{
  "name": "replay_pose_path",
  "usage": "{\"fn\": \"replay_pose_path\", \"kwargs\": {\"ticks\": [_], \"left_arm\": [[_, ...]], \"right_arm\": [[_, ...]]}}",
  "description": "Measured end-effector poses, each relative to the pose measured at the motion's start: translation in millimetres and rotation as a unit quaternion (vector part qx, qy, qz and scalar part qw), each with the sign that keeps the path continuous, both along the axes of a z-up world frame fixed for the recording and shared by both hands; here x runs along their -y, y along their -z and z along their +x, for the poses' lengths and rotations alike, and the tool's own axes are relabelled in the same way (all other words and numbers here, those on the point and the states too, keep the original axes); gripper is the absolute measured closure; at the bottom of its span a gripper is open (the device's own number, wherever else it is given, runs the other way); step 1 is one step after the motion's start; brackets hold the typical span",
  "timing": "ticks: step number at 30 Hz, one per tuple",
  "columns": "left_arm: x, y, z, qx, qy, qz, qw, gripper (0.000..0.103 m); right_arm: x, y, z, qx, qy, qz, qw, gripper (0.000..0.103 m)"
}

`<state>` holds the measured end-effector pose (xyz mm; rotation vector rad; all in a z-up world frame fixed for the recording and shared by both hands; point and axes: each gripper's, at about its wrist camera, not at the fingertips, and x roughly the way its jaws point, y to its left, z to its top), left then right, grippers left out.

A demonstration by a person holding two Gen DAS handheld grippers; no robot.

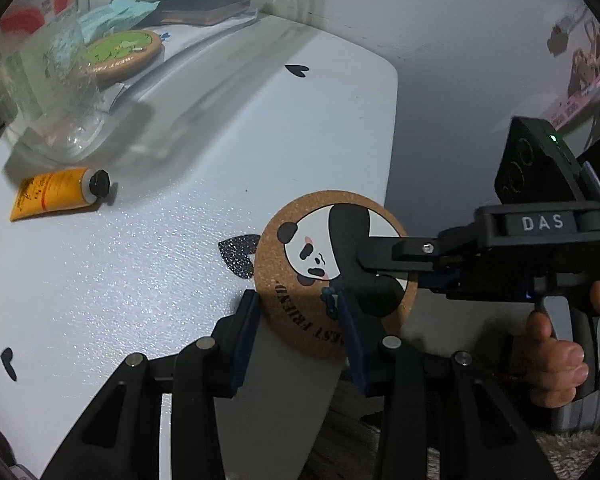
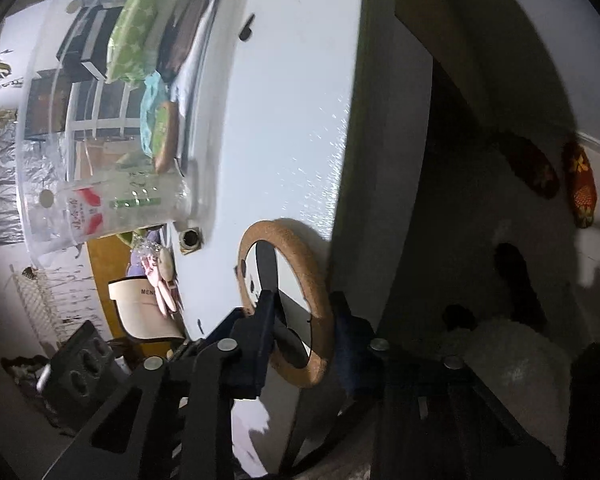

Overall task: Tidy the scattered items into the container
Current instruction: 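Grasp the panda ring coaster edge with the right tool while the left tool holds it, then carry the panda ring coaster with the right tool into the clear box and release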

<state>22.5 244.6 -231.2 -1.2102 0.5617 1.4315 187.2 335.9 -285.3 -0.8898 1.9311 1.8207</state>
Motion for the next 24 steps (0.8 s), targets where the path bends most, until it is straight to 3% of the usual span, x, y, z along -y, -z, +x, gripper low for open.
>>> {"fn": "replay_pose_path", "kwargs": {"ticks": [7,9,17,24], "left_arm": [[5,-16,-4,-0.003,-0.002,0.014,0.9999,0.059],[7,-23,-6,-0.005,-0.004,0.017,0.9998,0.040],[20,-56,-17,-0.043,-0.016,0.047,0.9978,0.039],[33,-79,-39,-0.060,-0.049,0.080,0.9938,0.039]], "right_arm": [[2,-25,-6,0.003,-0.006,0.016,1.000,0.090],[2,-35,-10,0.002,-0.008,0.024,1.000,0.094],[-12,-68,-16,-0.017,-0.003,0.026,1.000,0.094],[-34,-146,-28,-0.068,-0.027,0.074,0.995,0.094]]}}
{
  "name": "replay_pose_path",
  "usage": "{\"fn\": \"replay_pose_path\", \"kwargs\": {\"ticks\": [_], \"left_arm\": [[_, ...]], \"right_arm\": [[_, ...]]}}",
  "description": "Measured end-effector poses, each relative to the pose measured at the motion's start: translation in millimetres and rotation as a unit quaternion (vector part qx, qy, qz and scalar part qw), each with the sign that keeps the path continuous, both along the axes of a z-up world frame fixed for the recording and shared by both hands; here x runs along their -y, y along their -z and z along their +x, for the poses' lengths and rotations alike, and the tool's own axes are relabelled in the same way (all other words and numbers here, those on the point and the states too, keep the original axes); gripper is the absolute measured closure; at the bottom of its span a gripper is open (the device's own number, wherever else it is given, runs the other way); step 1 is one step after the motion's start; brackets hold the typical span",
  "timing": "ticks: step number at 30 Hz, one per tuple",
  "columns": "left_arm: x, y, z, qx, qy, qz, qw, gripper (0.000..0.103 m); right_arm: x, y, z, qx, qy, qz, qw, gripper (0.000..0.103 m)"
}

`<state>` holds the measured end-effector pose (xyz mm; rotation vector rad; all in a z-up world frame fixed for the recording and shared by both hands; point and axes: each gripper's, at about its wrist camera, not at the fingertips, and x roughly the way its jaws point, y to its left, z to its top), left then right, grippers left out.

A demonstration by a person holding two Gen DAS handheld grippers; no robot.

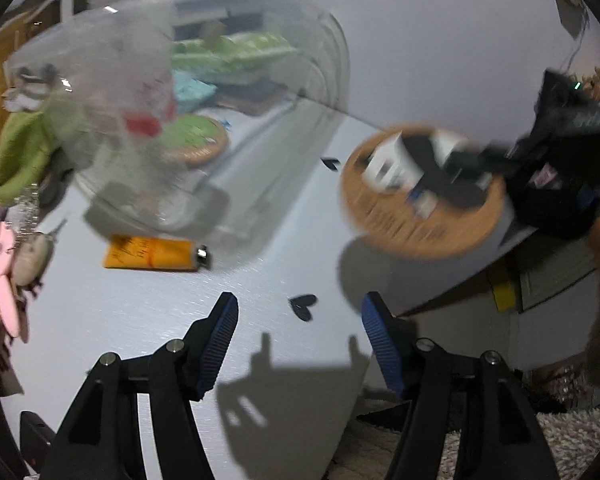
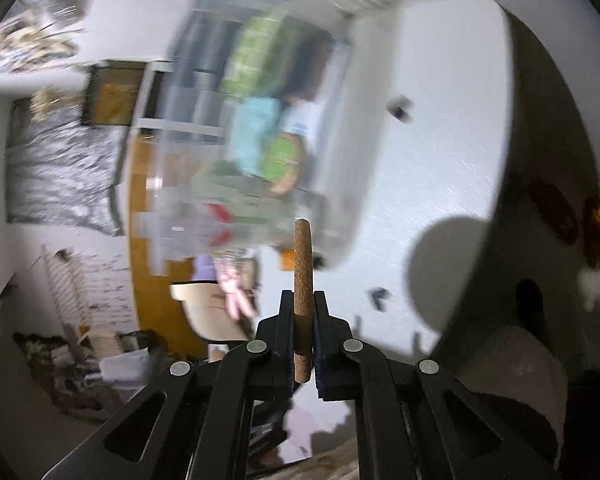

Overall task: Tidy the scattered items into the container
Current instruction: 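Carry the panda ring coaster with the right tool into the clear box and release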

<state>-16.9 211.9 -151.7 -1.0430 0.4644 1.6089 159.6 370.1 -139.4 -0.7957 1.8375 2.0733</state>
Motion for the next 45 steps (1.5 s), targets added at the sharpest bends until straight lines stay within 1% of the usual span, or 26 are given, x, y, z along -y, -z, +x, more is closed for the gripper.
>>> {"fn": "replay_pose_path", "kwargs": {"ticks": [4,7,9,11,13,15,18,22,24,26,29,34,37,41,45], "left_arm": [[15,-8,-17,-0.003,-0.031,0.009,0.9995,0.039],[27,-10,-31,-0.002,-0.059,0.013,0.9982,0.039],[35,-9,-42,0.001,-0.083,0.011,0.9965,0.039],[42,-7,-52,0.003,-0.107,0.011,0.9942,0.039],[50,-7,-59,0.005,-0.126,0.012,0.9919,0.039],[57,-8,-66,0.005,-0.146,0.013,0.9892,0.039],[65,-8,-76,0.006,-0.174,0.014,0.9846,0.039],[72,-5,-88,0.008,-0.205,0.013,0.9786,0.039],[75,-2,-93,0.008,-0.217,0.011,0.9760,0.039],[78,-1,-98,0.007,-0.227,0.008,0.9738,0.039],[82,3,-106,0.010,-0.243,0.004,0.9700,0.039],[85,10,-117,0.020,-0.262,-0.005,0.9649,0.039],[84,15,-123,0.024,-0.269,-0.011,0.9629,0.039],[81,20,-127,0.028,-0.272,-0.020,0.9616,0.039],[78,25,-131,0.033,-0.274,-0.031,0.9606,0.039]], "right_arm": [[-19,-58,-18,-0.049,-0.026,0.040,0.998,0.094],[-34,-92,-41,-0.072,-0.057,0.065,0.994,0.094],[-46,-111,-61,-0.079,-0.082,0.082,0.990,0.094],[-58,-130,-85,-0.072,-0.111,0.112,0.985,0.094],[-69,-142,-115,-0.046,-0.145,0.143,0.978,0.094],[-77,-147,-145,-0.014,-0.178,0.169,0.969,0.094],[-82,-140,-184,0.027,-0.223,0.188,0.956,0.094],[-84,-119,-233,0.077,-0.287,0.184,0.937,0.094],[-83,-106,-259,0.116,-0.320,0.198,0.919,0.094],[-81,-97,-274,0.143,-0.346,0.206,0.904,0.094],[-76,-78,-295,0.187,-0.388,0.215,0.877,0.094],[-71,-39,-320,0.255,-0.455,0.204,0.829,0.094],[-71,-21,-329,0.276,-0.479,0.186,0.812,0.094],[-70,-3,-338,0.287,-0.503,0.170,0.797,0.094],[-70,7,-346,0.283,-0.524,0.154,0.789,0.094]]}}
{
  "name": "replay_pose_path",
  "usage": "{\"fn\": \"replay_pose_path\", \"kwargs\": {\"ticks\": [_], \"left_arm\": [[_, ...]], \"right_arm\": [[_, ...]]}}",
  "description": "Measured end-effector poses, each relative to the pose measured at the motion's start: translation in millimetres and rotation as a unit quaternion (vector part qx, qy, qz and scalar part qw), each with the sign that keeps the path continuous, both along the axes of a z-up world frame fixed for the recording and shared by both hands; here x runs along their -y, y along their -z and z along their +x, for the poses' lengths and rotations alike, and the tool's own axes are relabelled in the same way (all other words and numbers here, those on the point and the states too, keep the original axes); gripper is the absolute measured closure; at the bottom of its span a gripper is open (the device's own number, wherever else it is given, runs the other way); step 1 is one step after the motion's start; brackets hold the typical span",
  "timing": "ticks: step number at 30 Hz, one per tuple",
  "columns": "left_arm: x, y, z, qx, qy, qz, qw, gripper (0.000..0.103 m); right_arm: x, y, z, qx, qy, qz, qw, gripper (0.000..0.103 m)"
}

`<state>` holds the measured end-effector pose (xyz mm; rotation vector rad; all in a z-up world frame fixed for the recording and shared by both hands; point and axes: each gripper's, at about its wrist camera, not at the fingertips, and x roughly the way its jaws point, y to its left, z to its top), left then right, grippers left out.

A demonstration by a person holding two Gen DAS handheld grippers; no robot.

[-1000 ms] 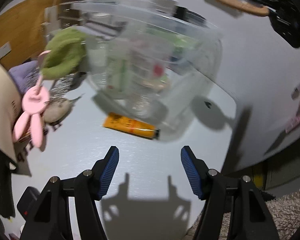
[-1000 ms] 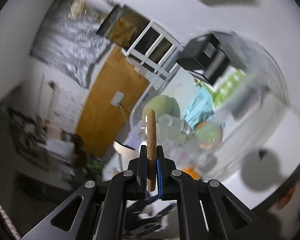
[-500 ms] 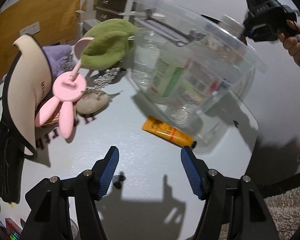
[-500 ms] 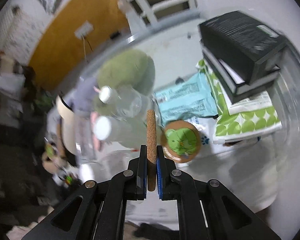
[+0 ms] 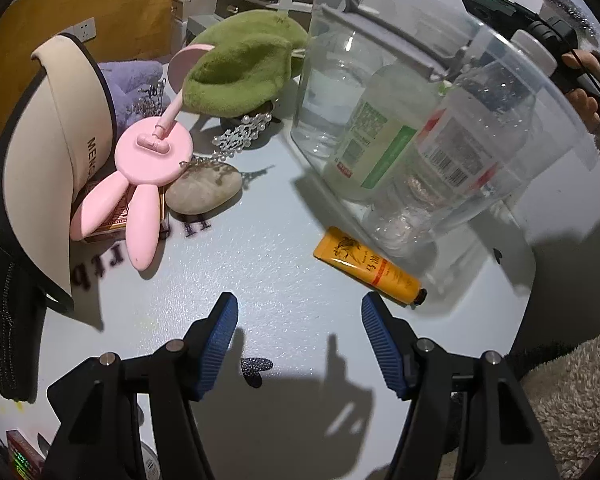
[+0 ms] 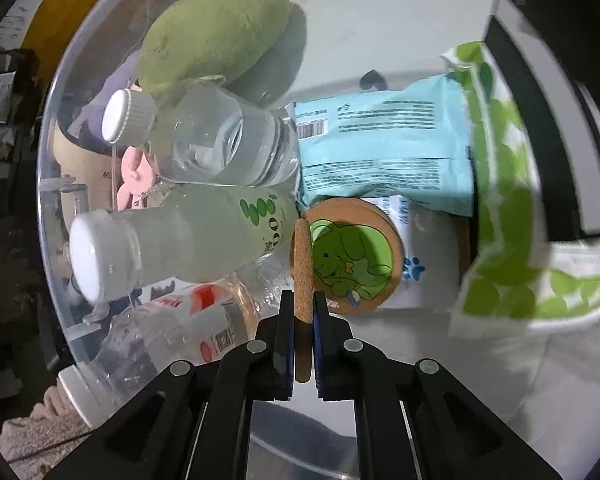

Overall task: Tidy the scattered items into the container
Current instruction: 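Carry the panda ring coaster with the right tool into the clear box and release, then withdraw the open right tool up out of the clear box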

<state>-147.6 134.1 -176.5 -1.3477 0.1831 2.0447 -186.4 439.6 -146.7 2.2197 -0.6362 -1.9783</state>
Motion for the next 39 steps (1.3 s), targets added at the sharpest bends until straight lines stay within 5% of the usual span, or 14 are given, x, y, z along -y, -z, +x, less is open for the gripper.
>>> {"fn": "replay_pose_path", "kwargs": {"ticks": [9,19,20,23,29,34,39], "left_arm": [[-7,6,-5,0.009,0.000,-0.018,0.9998,0.039],[-10,10,-7,0.014,-0.007,-0.025,0.9996,0.039],[-10,10,-7,0.014,-0.007,-0.025,0.9996,0.039],[-9,11,-8,0.014,-0.008,-0.025,0.9995,0.039],[-7,11,-9,0.017,-0.013,-0.023,0.9995,0.039],[-7,11,-9,0.016,-0.013,-0.019,0.9996,0.039],[-7,11,-9,0.018,-0.012,-0.015,0.9996,0.039]], "right_arm": [[-11,24,-8,0.028,-0.015,-0.056,0.998,0.094],[-23,30,-15,0.052,-0.038,-0.059,0.996,0.092],[-23,31,-15,0.058,-0.044,-0.050,0.996,0.086],[-23,32,-15,0.063,-0.057,-0.021,0.996,0.027],[-18,28,-18,0.073,-0.084,0.007,0.994,0.026],[-9,25,-20,0.078,-0.135,0.078,0.985,0.026],[-13,25,-25,0.086,-0.139,0.076,0.984,0.025]]}}
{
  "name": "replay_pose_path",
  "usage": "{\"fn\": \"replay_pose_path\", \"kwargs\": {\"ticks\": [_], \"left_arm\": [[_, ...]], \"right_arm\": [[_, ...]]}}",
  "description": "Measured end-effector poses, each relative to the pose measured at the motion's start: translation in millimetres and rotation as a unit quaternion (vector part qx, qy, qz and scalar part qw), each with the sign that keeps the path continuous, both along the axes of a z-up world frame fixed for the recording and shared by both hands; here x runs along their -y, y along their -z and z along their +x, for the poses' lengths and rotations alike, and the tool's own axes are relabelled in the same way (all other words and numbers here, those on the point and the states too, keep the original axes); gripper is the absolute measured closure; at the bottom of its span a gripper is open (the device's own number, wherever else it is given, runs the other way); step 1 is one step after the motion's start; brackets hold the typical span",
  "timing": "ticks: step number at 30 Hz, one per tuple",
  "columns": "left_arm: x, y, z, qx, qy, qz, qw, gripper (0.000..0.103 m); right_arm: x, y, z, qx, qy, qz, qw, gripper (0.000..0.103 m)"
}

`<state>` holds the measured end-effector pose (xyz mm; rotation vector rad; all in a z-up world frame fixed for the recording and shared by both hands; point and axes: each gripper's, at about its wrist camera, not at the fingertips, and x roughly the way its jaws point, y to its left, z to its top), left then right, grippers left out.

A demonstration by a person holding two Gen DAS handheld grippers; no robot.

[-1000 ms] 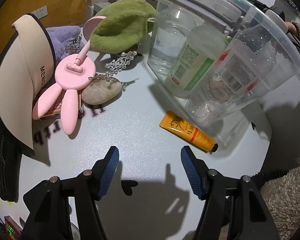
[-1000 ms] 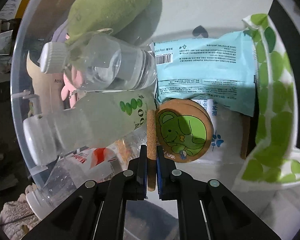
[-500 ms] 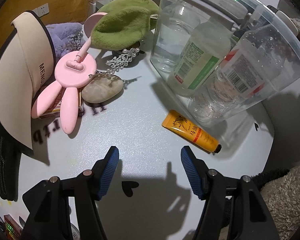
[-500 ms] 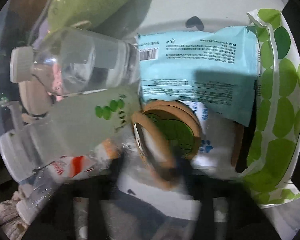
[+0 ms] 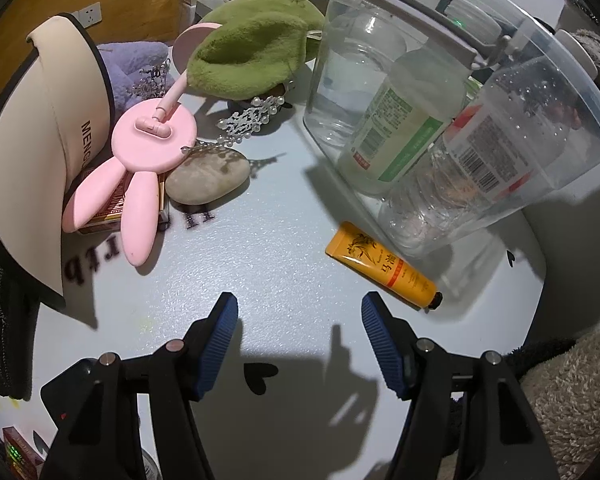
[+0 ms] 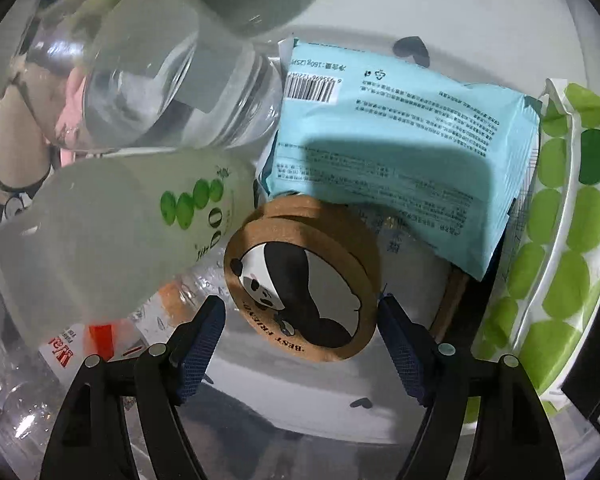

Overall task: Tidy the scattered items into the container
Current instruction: 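Withdraw the open right tool up out of the clear box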

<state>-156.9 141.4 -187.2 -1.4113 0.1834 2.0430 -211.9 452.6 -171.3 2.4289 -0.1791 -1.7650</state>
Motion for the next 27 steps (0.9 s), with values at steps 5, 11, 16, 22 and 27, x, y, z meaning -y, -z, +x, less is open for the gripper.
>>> {"fn": "replay_pose_path", "kwargs": {"ticks": [5,11,16,22,27], "left_arm": [[1,-1,1,-0.001,0.000,0.001,1.0000,0.039],[4,-2,-1,-0.002,-0.007,0.004,1.0000,0.039],[4,-2,0,-0.003,-0.006,0.005,1.0000,0.039],[4,-5,2,-0.008,-0.004,0.006,0.9999,0.039],[4,-7,4,-0.014,-0.004,0.007,0.9999,0.039]], "right_arm": [[-8,-15,-4,-0.019,-0.036,0.035,0.999,0.025],[8,-44,3,-0.057,-0.142,0.060,0.986,0.029],[8,-52,10,-0.057,-0.183,0.098,0.977,0.065],[1,-41,22,-0.022,-0.263,0.179,0.948,0.066],[-16,-54,15,-0.020,-0.231,0.154,0.961,0.066]]}}
